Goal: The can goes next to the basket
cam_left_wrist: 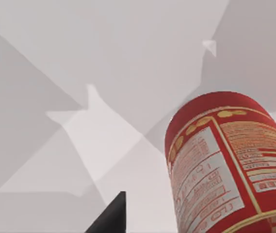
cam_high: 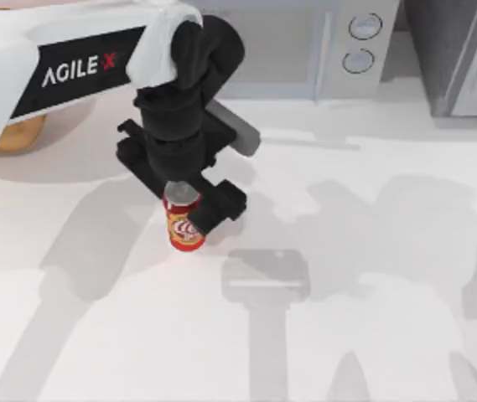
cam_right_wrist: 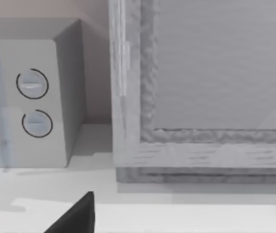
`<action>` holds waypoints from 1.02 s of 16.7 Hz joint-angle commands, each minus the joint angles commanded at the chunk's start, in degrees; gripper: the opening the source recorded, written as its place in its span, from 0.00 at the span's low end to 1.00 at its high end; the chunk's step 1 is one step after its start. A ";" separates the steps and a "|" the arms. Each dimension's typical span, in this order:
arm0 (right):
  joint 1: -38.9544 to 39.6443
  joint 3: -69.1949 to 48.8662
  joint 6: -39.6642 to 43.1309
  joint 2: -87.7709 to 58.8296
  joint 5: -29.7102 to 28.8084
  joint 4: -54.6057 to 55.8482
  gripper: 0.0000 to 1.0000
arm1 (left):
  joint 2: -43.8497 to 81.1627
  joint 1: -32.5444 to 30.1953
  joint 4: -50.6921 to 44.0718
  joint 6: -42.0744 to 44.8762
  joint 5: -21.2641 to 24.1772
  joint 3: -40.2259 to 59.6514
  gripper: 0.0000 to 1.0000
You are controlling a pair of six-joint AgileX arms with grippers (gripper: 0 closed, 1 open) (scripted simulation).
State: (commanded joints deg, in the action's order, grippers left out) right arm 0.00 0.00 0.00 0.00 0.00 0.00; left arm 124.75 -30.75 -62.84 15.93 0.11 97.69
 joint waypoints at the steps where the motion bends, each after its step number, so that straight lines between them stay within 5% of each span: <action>1: 0.00 0.00 0.00 0.00 0.00 0.00 1.00 | 0.00 0.00 0.00 0.00 0.00 0.00 0.55; 8: 0.00 0.00 0.00 0.00 0.00 0.00 1.00 | 0.00 0.00 0.00 0.00 0.00 0.00 0.02; 17: 0.00 0.00 0.00 0.00 0.00 0.00 1.00 | -0.12 0.05 -0.01 0.04 0.03 -0.02 0.00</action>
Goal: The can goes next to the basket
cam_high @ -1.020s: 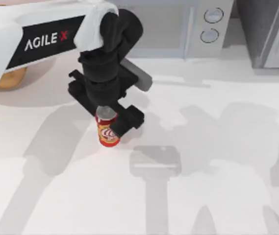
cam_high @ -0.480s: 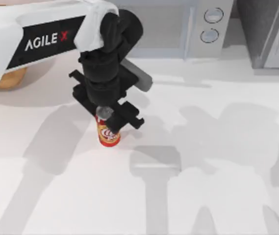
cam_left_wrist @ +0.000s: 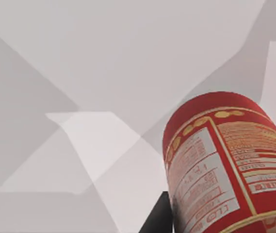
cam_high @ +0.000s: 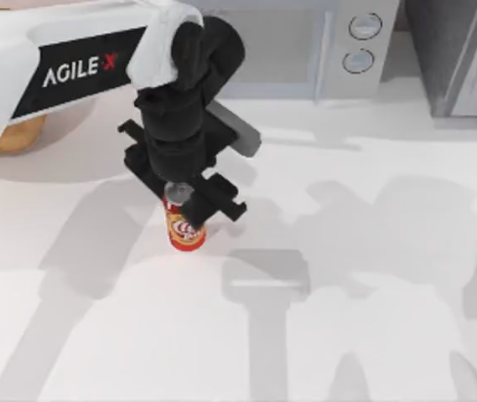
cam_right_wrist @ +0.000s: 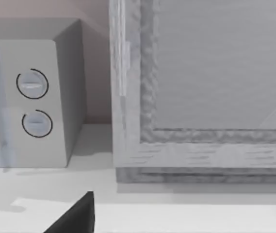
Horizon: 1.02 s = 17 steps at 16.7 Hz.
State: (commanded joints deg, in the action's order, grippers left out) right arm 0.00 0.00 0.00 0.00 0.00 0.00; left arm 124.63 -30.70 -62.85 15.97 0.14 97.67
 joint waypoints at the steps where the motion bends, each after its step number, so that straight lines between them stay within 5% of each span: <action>1: 0.00 0.00 0.00 0.00 0.00 0.00 1.00 | -0.06 -0.02 0.06 0.00 0.05 -0.02 0.00; 9: 0.00 0.00 0.00 0.00 0.00 0.00 1.00 | -7.44 4.26 5.16 -5.39 3.32 -5.02 0.00; 17: 0.00 0.00 0.00 0.00 0.00 0.00 1.00 | -12.74 20.35 1.97 -20.69 0.28 -13.92 0.00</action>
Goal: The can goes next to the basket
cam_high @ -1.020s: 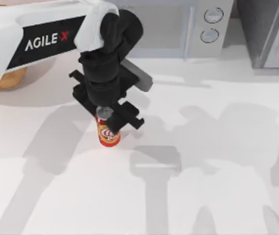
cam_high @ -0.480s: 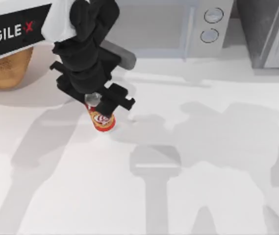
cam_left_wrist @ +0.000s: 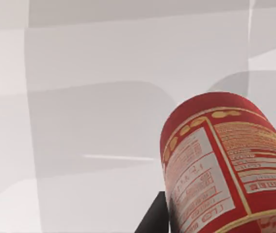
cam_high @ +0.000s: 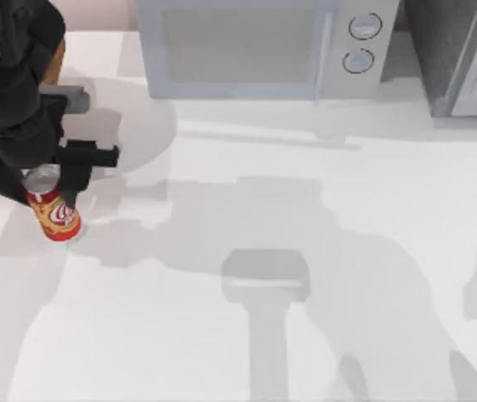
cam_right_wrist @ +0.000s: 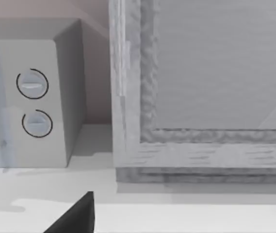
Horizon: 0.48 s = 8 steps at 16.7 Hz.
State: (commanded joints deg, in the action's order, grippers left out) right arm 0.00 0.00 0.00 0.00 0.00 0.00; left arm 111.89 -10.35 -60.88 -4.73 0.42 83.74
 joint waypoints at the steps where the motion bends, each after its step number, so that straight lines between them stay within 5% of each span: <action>1: 0.00 0.00 0.00 0.00 0.00 0.00 1.00 | 0.07 1.34 -0.19 -1.16 -0.46 -0.33 0.00; 8: 0.00 0.00 0.00 0.00 0.00 0.00 1.00 | 0.53 1.11 -0.03 -0.98 -0.68 -1.14 0.00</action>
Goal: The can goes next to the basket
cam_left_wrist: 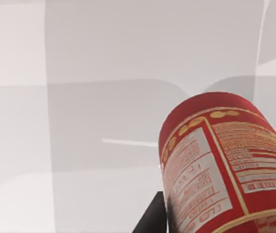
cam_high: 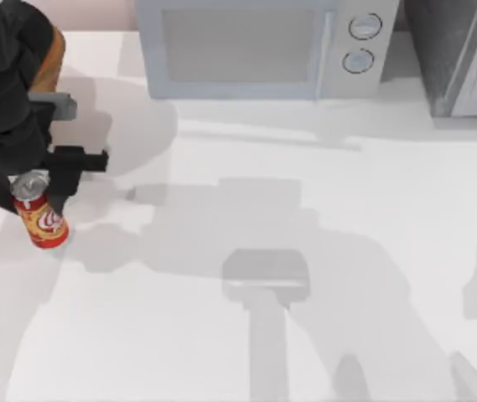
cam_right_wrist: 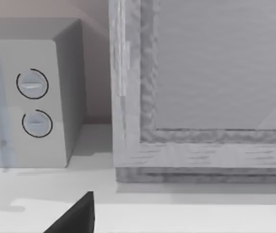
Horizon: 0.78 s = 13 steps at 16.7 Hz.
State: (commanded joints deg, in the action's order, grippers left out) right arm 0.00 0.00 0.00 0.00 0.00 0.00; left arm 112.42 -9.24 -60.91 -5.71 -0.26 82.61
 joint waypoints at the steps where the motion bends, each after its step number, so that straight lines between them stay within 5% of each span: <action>1: 0.00 0.00 0.00 0.00 0.00 0.00 1.00 | 0.27 -1.17 0.23 1.11 0.06 -1.17 0.00; 6: 0.00 0.00 0.00 0.00 0.00 0.00 1.00 | 1.22 -6.40 2.03 7.07 -0.28 -7.18 0.00; 13: 0.00 0.00 0.00 0.00 0.00 0.00 1.00 | 0.06 0.47 1.54 -0.17 -0.28 -1.25 0.00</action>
State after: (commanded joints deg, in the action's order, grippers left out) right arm 0.00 0.00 0.00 0.00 0.00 0.00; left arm 112.48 -8.78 -59.37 -5.88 -0.54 81.36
